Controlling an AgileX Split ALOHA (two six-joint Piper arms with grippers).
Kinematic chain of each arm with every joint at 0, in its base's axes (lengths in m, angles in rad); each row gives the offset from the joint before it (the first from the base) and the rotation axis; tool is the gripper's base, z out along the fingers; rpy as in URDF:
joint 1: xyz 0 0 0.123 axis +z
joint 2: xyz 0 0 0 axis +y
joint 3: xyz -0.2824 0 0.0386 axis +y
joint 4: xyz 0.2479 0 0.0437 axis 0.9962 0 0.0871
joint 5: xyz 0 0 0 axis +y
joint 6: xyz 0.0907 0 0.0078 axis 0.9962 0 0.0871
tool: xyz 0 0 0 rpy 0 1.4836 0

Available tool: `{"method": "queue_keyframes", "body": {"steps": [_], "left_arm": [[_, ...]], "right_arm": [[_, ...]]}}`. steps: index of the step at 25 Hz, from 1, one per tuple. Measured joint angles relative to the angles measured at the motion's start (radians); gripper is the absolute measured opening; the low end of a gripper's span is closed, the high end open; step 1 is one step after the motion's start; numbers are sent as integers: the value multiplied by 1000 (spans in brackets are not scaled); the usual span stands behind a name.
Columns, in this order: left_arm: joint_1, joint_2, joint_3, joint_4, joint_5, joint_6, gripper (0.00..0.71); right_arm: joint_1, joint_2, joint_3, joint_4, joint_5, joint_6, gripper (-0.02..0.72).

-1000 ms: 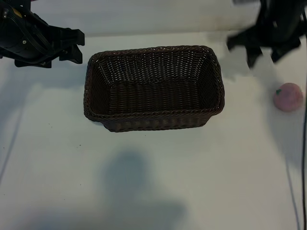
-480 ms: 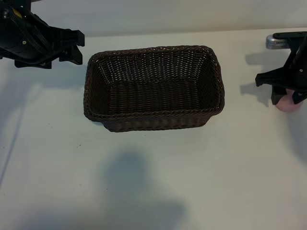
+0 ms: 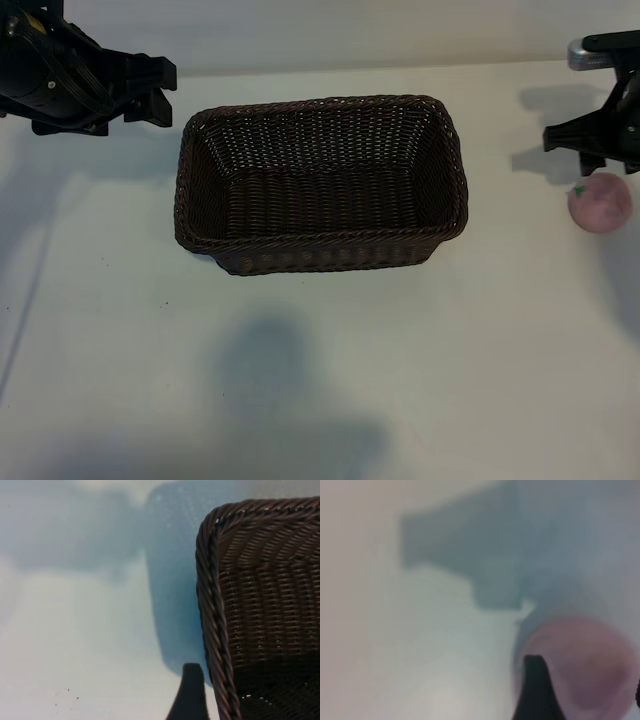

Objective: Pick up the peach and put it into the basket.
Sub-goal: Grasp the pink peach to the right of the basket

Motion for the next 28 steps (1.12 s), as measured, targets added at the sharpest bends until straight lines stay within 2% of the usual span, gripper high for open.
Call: {"method": "queue_keyframes", "body": {"steps": [5,7,11,14,16,21,23,25,28], "left_arm": [[0,0,0,0,-2,0,595],[0,0,0,0,-2,0,595],[0,0,0,0,-2,0,595],[0,0,0,0,-2,0,595],[0,0,0,0,-2,0,594],[0,0,0,0,-2,1,594],[0,0,0,0,-2,1,594],[0,0,0,0,-2,2,594],[0,0,0,0,-2,2,594]], "right_arm": [[-23,33,0,-18,17,-3,468],[-23,54,0,12,28,-36,467],[-23,66,0,112,27,-105,467],[-23,66,0,137,25,-126,450],[-23,66,0,142,26,-129,395],[-23,66,0,145,48,-132,94],[-23,66,0,147,56,-132,53],[-23,65,-11,147,79,-132,43],[-23,57,-58,150,169,-132,41]]}}
